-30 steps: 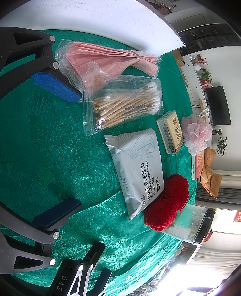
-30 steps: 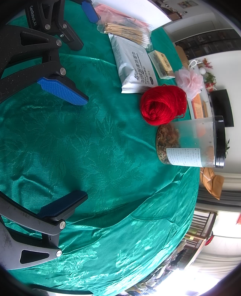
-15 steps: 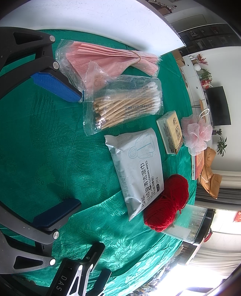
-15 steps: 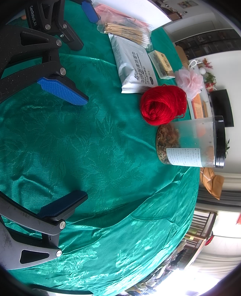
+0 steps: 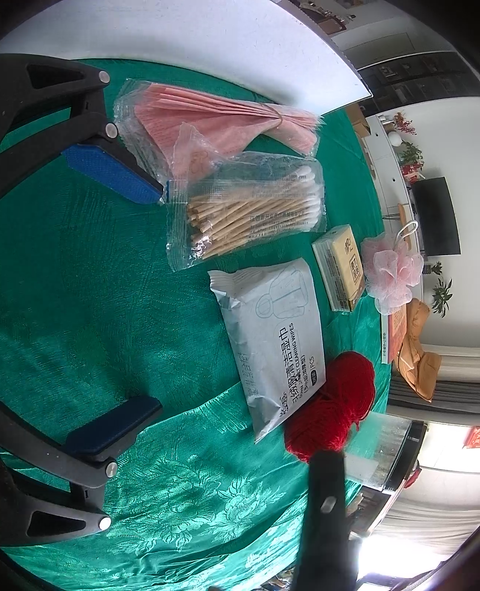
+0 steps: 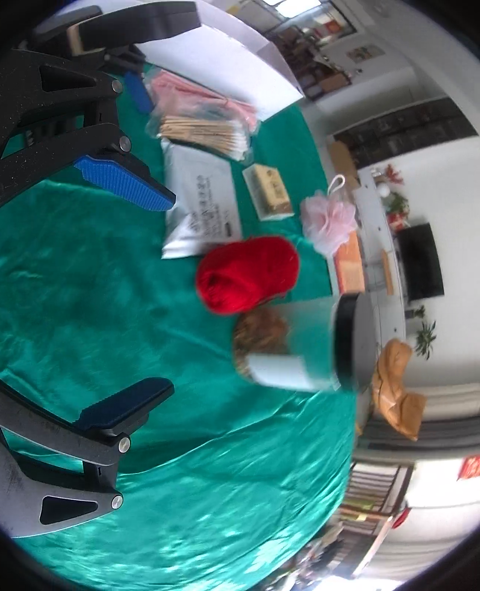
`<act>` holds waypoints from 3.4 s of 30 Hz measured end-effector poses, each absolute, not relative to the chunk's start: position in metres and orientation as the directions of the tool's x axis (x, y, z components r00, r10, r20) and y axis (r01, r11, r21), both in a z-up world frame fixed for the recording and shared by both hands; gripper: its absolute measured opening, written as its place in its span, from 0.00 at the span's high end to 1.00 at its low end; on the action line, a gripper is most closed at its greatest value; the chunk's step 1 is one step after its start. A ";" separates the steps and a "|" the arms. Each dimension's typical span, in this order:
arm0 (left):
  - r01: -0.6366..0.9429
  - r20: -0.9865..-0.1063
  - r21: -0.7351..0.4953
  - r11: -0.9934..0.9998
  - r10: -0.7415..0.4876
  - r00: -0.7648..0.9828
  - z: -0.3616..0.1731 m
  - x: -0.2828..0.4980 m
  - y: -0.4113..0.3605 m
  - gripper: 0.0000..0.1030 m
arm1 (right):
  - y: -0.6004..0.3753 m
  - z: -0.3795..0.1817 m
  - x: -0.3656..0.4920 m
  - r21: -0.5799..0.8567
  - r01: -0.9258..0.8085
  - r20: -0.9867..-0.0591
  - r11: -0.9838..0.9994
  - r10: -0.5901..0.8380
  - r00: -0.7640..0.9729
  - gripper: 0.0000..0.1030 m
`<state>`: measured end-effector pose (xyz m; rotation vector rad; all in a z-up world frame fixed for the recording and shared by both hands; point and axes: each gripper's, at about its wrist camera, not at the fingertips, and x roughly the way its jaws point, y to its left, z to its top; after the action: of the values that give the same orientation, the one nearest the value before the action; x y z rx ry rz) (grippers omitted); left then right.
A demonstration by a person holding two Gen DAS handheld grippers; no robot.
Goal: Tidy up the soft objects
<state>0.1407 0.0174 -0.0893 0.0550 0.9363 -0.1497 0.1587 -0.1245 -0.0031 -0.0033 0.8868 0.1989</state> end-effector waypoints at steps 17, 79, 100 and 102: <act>0.211 -0.856 -0.118 0.970 -0.207 0.474 -0.075 0.079 0.047 0.00 | -0.160 -0.020 0.130 0.133 -0.119 -0.781 0.984 0.177 0.599 0.56; -0.091 -0.628 -0.310 0.946 -0.132 0.767 0.064 -0.030 0.293 0.04 | 0.016 0.051 0.030 0.241 -0.430 -0.667 0.870 0.470 0.578 0.28; 0.216 -0.829 -0.021 0.976 -0.138 0.542 -0.089 0.052 0.053 0.00 | -0.160 -0.056 0.012 -0.010 0.005 -0.760 1.000 -0.011 0.649 0.22; 0.212 -0.824 -0.020 0.977 -0.136 0.549 -0.090 0.055 0.052 0.00 | -0.159 -0.058 0.013 -0.011 0.005 -0.760 1.000 -0.012 0.649 0.21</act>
<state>0.0552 0.0520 -0.0902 0.0847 0.9677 -0.2064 0.0131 -0.1593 -0.0577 -0.0086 0.8640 -0.0096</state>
